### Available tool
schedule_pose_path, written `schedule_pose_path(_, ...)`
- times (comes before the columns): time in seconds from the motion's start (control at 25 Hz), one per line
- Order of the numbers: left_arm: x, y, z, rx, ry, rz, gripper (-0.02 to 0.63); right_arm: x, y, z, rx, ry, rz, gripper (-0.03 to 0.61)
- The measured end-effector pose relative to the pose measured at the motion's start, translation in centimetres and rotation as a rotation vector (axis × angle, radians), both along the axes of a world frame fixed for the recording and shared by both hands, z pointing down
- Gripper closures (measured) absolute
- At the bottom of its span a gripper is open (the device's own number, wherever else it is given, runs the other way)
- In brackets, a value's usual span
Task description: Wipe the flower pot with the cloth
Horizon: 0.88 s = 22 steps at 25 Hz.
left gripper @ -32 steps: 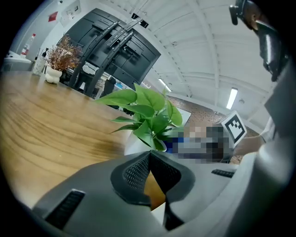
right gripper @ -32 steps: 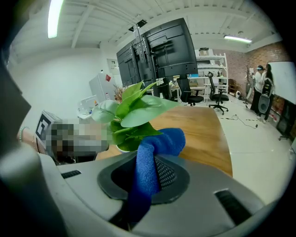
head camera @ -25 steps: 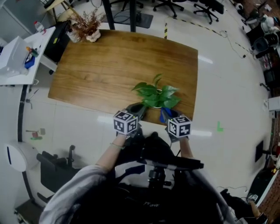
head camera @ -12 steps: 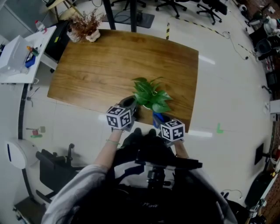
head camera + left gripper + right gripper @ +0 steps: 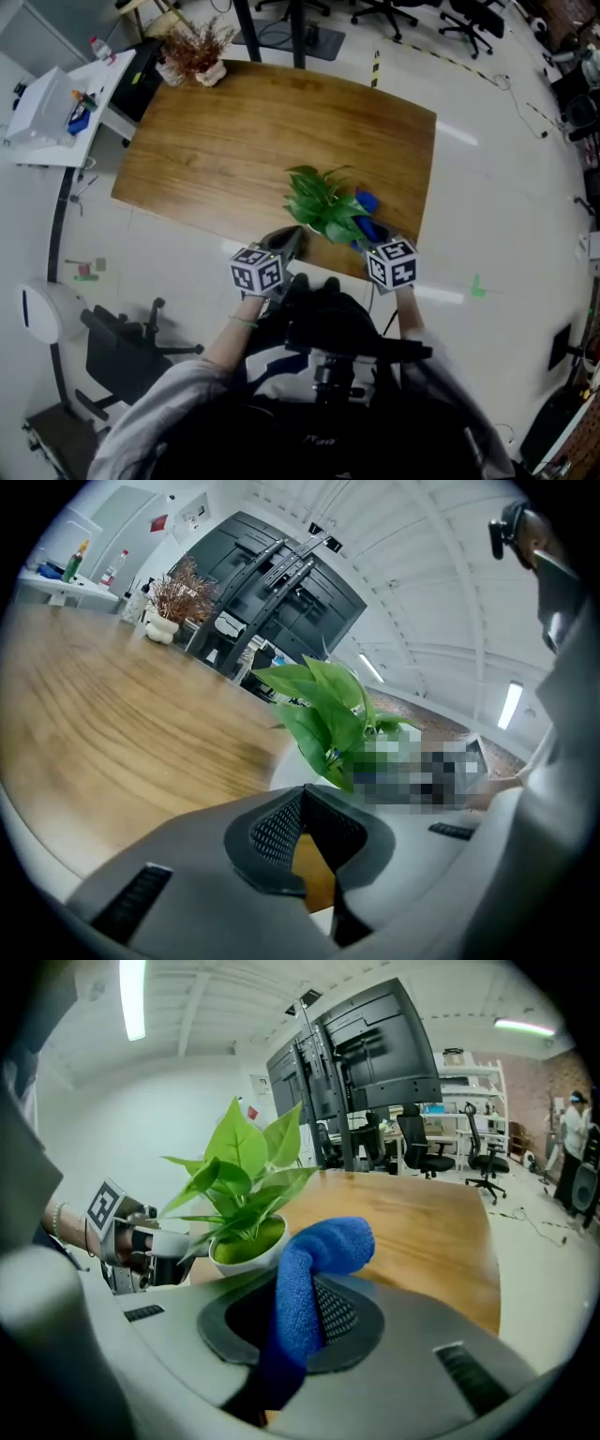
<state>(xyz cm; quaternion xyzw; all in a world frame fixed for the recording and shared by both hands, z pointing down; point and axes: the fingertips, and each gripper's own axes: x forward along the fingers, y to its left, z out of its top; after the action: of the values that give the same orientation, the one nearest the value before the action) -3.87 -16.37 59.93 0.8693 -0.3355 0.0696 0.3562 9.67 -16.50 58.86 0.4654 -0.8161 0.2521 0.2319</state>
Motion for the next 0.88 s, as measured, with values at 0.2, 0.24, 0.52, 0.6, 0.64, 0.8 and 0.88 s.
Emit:
schedule_pose_path(0.2,0.5,0.3,0.3,-0.014,0.004,-0.020,0.606,-1.9,-0.2,0.5,-0.008,-0.003,-0.072,0.518)
schedule_pose_path(0.24,0.3,0.1,0.3,-0.013,0.002,-0.028,0.606,-2.2,0.1,1.0,-0.016,-0.001,-0.079,0.518)
schedule_pose_path(0.52,-0.7,-2.8,0.2,0.010,-0.010,-0.078,0.606,-4.7,3.1,3.3,-0.085,-0.017,-0.155,0.518)
schedule_pose_path(0.6,-1.0,-4.0,0.2,0.020,-0.017,-0.096,0.606,-5.5,3.5,3.7,-0.095,-0.020,-0.177,0.518)
schedule_pose_path(0.64,-1.2,-4.6,0.1,0.025,-0.019,-0.105,0.606,-5.8,3.5,3.8,-0.098,-0.019,-0.189,0.518)
schedule_pose_path(0.8,-1.7,-6.2,-0.1,0.035,-0.021,-0.139,0.606,-7.2,3.7,4.4,-0.114,-0.009,-0.236,0.518)
schedule_pose_path(0.88,-1.6,-6.5,-0.1,0.034,-0.015,-0.154,0.606,-7.4,3.7,4.7,-0.123,-0.003,-0.247,0.518)
